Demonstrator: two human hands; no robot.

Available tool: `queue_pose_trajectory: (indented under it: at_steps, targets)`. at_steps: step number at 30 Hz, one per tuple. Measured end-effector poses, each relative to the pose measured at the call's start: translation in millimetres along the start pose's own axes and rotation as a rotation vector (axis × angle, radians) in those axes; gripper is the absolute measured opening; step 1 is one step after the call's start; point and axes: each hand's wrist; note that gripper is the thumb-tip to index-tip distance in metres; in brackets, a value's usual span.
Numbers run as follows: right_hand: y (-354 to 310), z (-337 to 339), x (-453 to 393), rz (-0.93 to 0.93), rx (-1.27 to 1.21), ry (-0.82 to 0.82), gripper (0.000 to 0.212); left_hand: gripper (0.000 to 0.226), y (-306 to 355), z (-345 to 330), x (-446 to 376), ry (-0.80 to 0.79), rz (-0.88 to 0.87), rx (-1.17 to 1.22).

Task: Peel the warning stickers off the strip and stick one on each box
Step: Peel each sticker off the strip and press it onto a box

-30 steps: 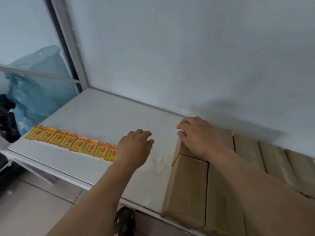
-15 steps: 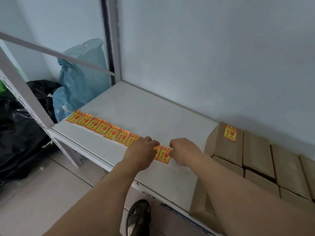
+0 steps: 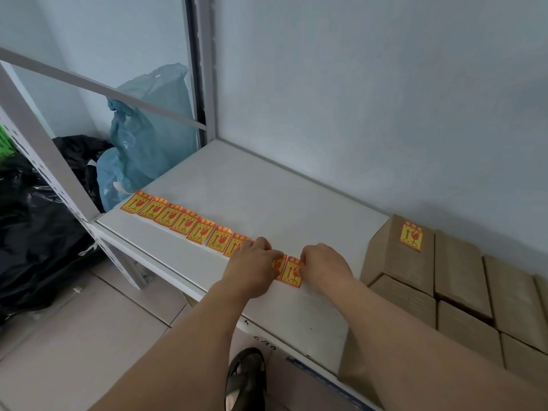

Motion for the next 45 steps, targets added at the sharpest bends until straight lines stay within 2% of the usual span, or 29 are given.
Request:
queue_pose_trajectory:
  at_steps: [15,27,38,45]
  targets:
    - [1,-6,2,-0.036,-0.138,0.062,0.016,0.043,3,3,1,-0.010,0.043,0.042]
    - [-2,-3,2,-0.024,-0.122,0.045,0.017,0.043,3,3,2,-0.020,0.063,0.062]
    - [0,9,6,0.010,-0.099,-0.050,0.018,0.043,1,3,2,-0.048,0.072,0.068]
    - [13,23,22,0.016,-0.198,-0.073,0.016,0.043,3,3,2,-0.061,0.086,0.066]
Point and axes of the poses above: each hand's wrist, its own x-axis away from the middle knuckle, its own z-axis out of the back of the hand, y = z × x, and after that the axes turned 9 degrees about x, right-handed
